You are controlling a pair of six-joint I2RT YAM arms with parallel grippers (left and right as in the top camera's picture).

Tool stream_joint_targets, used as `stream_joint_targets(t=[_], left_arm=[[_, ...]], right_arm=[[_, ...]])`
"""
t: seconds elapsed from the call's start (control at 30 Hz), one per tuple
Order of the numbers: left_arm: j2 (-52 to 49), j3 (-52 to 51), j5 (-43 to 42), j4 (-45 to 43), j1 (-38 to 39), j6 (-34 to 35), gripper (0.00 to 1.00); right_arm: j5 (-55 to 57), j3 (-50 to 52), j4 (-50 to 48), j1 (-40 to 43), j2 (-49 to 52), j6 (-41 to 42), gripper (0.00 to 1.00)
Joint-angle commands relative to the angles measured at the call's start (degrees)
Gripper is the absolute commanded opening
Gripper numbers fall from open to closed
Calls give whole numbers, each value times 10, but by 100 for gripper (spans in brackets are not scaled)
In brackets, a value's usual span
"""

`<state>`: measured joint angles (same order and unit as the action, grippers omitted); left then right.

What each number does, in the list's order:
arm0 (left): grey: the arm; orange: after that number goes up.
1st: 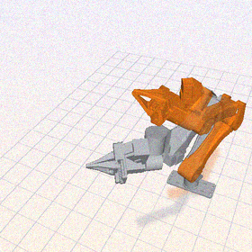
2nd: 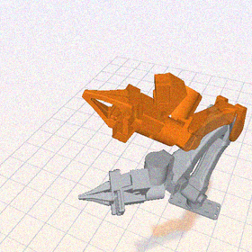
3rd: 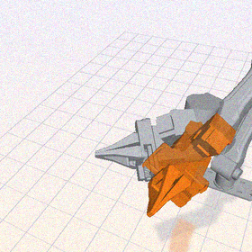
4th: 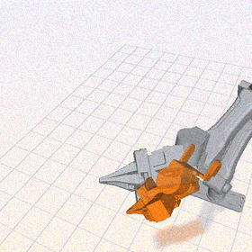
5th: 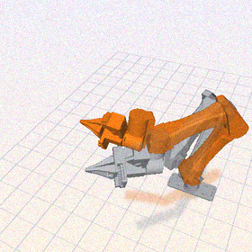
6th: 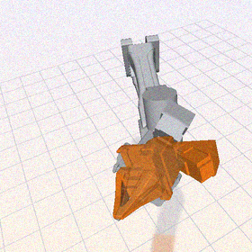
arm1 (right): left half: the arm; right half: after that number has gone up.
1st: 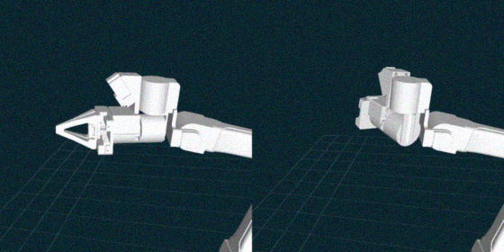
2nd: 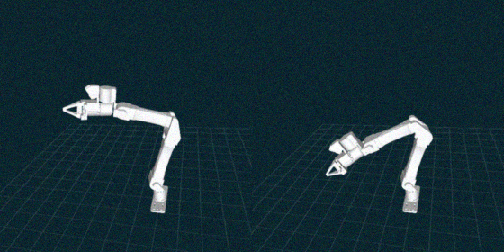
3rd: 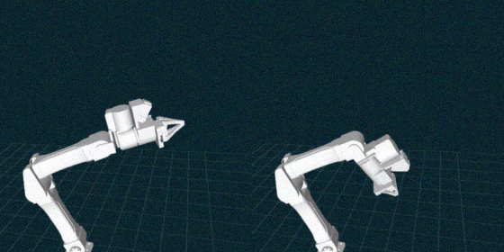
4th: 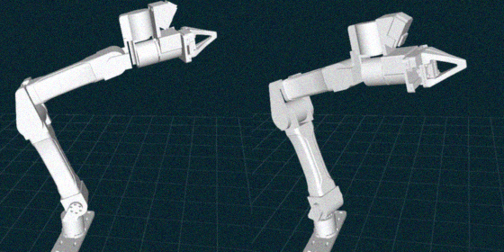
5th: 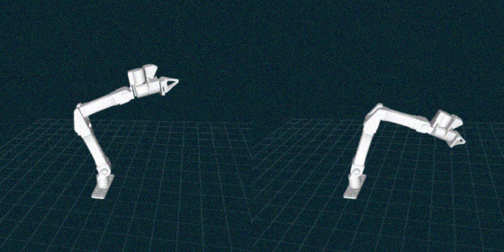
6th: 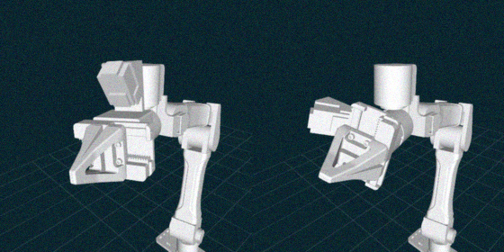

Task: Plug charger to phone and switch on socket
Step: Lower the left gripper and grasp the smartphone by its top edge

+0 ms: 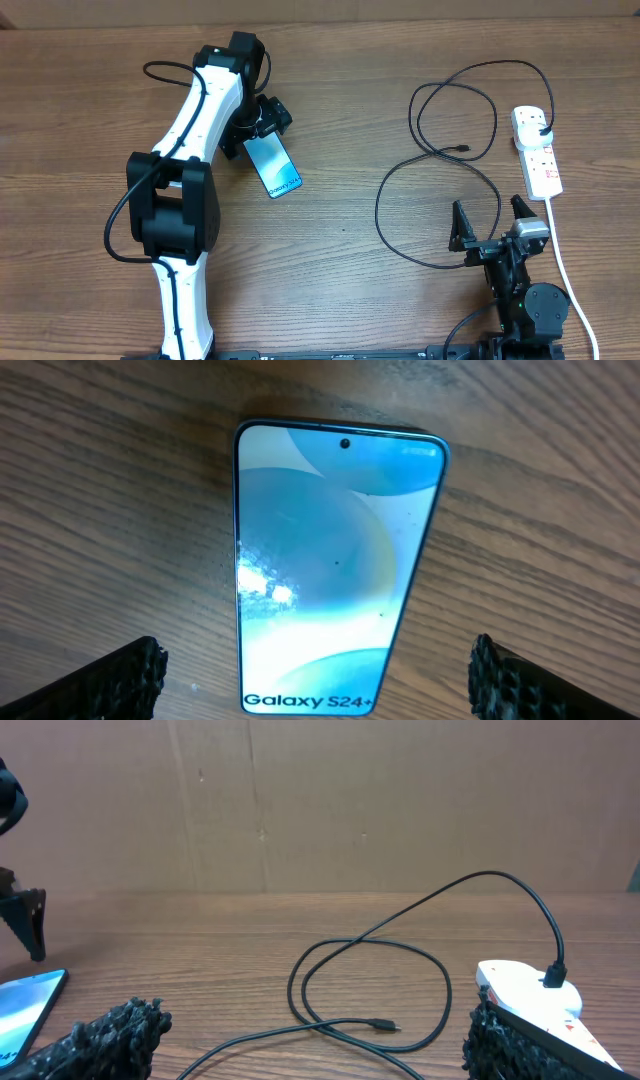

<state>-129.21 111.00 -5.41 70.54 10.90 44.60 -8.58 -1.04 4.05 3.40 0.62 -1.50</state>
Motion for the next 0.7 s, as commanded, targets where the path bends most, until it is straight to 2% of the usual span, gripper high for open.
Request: stream_joint_targets(t=[0.0, 0.37, 0.67], left_arm=[[-29, 13, -6, 1, 9, -11, 100], [-66, 12, -4, -6, 19, -16, 100], [-66, 12, -4, -10, 23, -58, 100]], right_arm=[[2, 6, -2, 2, -4, -1, 100], [2, 6, -2, 2, -4, -1, 100], [2, 6, -2, 2, -4, -1, 100]])
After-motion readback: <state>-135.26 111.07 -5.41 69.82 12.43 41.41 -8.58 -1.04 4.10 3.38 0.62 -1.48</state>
